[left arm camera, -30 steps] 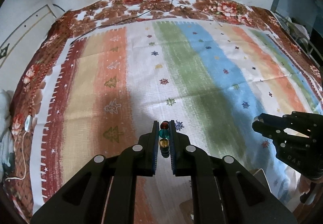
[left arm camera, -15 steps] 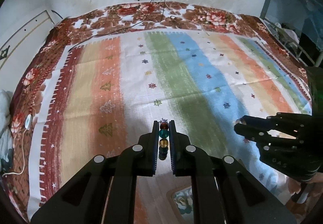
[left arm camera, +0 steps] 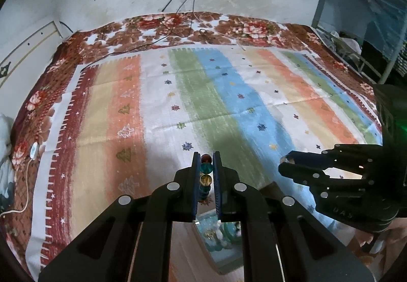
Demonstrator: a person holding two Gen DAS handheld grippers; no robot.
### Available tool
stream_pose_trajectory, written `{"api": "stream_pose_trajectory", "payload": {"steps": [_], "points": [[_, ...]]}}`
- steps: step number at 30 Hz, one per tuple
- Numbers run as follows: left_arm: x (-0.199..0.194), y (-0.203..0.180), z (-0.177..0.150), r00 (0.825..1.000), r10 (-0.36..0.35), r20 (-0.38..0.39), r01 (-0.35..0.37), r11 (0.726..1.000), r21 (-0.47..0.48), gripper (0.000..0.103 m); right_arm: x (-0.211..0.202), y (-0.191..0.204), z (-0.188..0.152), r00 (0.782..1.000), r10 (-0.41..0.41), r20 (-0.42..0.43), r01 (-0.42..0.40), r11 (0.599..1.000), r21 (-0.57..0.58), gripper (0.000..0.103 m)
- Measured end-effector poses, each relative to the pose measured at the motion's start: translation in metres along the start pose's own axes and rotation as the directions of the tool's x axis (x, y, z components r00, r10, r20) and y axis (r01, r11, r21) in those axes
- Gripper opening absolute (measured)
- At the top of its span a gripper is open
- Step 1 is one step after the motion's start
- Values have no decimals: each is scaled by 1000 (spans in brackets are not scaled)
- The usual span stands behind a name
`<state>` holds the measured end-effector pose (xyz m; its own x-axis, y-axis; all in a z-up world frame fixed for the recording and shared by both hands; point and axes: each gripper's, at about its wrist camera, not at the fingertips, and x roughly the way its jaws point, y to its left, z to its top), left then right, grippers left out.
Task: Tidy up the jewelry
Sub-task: 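Carry the bracelet with the left tool while the right tool carries the ring over the tin, then open both tools to drop the bracelet and ring into the tin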
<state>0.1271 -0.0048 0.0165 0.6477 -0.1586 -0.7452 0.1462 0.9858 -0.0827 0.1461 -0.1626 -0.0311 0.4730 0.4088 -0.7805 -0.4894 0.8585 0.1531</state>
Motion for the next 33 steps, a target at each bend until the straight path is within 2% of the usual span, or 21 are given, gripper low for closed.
{"api": "stream_pose_trajectory", "payload": {"steps": [13,25,26,27,28,29,30,33], "points": [[-27,-27,-32,999,-41,19,39,998,53,9,-10,8,-34,999,47,-15,-47,999,-15,22],[-35,-32,-40,998,-56,21,55,997,62,10,-8,16,-39,998,66,-21,-67,997,-26,22],[-36,-32,-40,998,-55,23,54,997,59,15,-8,16,-40,997,68,-24,-69,997,-31,23],[-36,-31,-40,998,-53,25,52,997,54,24,-7,16,-40,998,62,-24,-63,997,-35,33],[-36,-29,-40,998,-52,26,50,998,46,45,-8,16,-42,999,40,-16,-40,999,-33,54],[-37,-28,-39,998,-55,32,53,998,40,54,-9,14,-42,1000,26,-10,-26,999,-31,62],[-38,-27,-39,998,-55,36,53,998,35,54,-9,14,-43,1000,16,-7,-16,999,-37,66],[-37,-26,-39,998,-49,37,48,998,28,55,-13,14,-47,1000,2,3,-2,998,-61,70]]}}
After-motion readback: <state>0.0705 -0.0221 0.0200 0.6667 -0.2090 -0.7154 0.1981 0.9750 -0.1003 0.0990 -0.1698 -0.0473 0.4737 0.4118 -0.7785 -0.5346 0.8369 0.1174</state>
